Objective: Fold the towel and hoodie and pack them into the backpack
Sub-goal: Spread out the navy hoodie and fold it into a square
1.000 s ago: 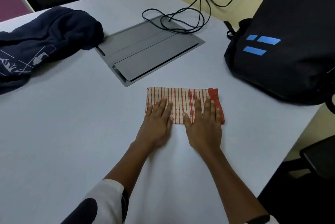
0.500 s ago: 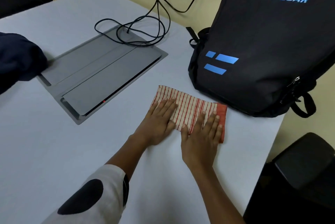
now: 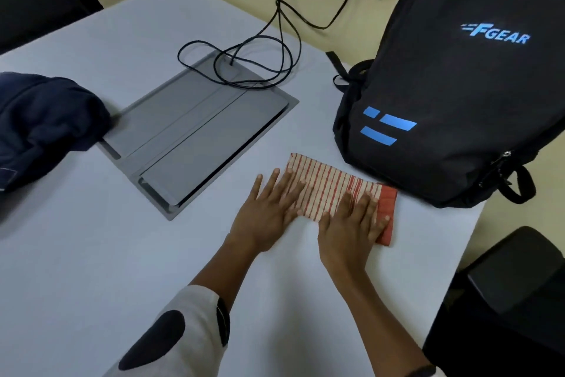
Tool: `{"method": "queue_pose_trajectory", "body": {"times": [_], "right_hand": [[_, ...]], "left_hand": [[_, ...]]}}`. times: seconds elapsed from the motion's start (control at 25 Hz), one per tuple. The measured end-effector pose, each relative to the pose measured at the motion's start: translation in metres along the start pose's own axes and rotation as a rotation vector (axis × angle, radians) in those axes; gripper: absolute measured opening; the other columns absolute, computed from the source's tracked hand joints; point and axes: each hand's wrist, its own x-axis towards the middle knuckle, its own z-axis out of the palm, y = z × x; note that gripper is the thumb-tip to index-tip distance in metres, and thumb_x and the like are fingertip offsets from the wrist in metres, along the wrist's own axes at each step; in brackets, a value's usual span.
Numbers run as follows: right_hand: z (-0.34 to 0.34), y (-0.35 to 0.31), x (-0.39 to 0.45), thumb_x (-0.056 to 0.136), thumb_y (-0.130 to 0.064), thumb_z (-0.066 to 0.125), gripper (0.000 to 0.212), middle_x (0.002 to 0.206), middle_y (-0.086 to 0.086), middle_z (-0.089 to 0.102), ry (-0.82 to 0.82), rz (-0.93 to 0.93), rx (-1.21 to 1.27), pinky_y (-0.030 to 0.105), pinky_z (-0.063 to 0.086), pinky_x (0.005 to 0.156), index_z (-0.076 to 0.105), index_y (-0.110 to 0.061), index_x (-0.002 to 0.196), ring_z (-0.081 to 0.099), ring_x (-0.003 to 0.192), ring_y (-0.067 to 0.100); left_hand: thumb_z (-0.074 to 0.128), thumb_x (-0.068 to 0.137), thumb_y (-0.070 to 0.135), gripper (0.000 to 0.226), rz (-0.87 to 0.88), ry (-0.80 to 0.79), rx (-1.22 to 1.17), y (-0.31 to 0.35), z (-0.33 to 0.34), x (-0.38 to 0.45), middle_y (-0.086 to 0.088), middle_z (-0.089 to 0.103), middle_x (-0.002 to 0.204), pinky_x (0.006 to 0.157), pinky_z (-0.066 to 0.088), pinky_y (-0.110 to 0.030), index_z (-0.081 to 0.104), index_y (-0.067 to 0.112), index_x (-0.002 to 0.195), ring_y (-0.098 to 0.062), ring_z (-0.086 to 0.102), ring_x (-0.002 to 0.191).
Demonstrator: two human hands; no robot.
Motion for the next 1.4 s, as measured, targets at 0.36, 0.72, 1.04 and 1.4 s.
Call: {"method": "queue_pose_trajectory", "body": {"times": [0.36,0.72,1.04,1.4], "right_hand": [[-0.021,-0.104,-0.008,0.097,-0.048,0.036,0.069,0.159,0.017,0.009,-0.086,-0.323,0.215,0.044,0.004,0.119,0.015,-0.012,0.152,0.002,0.147,0.033],[-0.033,-0.287,-0.076,0.097,-0.044,0.043,0.063,0.159,0.014,0.012,-0.245,-0.643,0.474,0.039,0.006,0.118,0.027,-0.013,0.149,-0.003,0.148,0.028],[-0.020,-0.453,-0.116,0.095,-0.040,0.051,0.066,0.160,0.008,0.012,-0.277,-0.978,0.421,0.041,0.021,0.115,0.025,-0.013,0.149,-0.001,0.148,0.025],[-0.001,-0.541,-0.160,0.087,-0.007,0.054,0.079,0.160,0.000,0.009,-0.248,-1.149,0.166,0.057,0.033,0.103,0.012,-0.023,0.152,0.002,0.148,0.023]], "left_hand": [[-0.012,0.080,0.067,0.071,-0.379,0.191,-0.146,-0.089,-0.035,-0.090,0.004,-0.023,0.154,0.113,-0.019,-0.035,-0.015,0.038,0.145,-0.020,-0.026,0.141],[-0.009,0.076,0.071,0.078,-0.679,0.286,-0.140,-0.220,-0.053,-0.245,0.001,-0.020,0.155,0.113,-0.013,-0.033,-0.012,0.037,0.146,-0.018,-0.024,0.140],[0.050,0.095,0.021,0.064,-1.021,0.453,-0.005,-0.323,-0.051,-0.340,-0.021,0.005,0.158,0.116,0.004,-0.053,0.019,0.018,0.151,-0.037,0.001,0.146],[0.057,0.089,0.006,0.055,-1.171,0.676,-0.269,-0.370,-0.050,-0.398,-0.013,0.048,0.134,0.088,0.042,-0.035,0.040,0.012,0.141,-0.032,0.043,0.123]]}}
